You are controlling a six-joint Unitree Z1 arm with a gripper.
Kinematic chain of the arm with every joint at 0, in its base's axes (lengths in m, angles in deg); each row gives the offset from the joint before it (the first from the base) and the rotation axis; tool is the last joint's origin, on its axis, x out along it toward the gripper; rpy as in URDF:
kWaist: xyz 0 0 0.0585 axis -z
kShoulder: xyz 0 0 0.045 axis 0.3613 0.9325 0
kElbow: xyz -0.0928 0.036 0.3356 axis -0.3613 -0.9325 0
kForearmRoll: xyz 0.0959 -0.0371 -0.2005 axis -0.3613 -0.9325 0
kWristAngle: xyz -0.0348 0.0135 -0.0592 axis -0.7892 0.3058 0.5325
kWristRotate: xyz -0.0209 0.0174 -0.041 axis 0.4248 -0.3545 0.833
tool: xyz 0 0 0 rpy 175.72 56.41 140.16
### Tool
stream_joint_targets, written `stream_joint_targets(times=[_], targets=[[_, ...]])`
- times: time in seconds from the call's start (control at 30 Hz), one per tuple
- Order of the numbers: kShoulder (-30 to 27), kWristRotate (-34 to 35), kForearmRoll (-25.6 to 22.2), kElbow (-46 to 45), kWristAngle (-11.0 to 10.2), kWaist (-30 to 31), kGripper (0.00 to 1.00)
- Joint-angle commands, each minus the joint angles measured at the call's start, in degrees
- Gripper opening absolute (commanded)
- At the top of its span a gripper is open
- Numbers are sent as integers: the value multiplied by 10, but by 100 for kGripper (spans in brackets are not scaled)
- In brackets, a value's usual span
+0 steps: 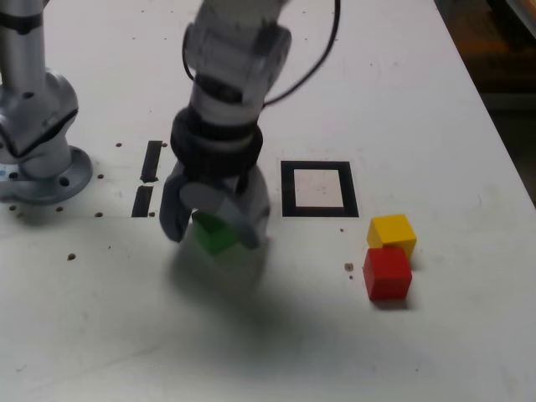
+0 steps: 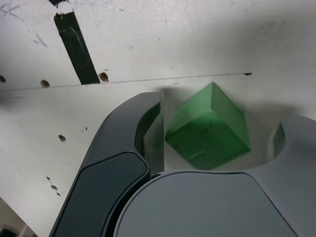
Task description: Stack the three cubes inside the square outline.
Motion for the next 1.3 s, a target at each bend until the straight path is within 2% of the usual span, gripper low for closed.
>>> stream_joint_targets(times=[0.0, 0.2, 0.3, 0.4, 0.53, 0.67, 0.87, 1.27], targets=[[-14, 13, -22, 33, -8, 5, 89], [-9, 72, -138, 192, -55, 38, 91], [26, 106, -205, 314, -83, 60, 92], [75, 127, -250, 418, -93, 73, 92], [137, 133, -269, 513, -84, 78, 91], [177, 125, -269, 562, -84, 78, 91], [191, 121, -269, 567, -82, 78, 91], [231, 121, -261, 554, -30, 60, 91]])
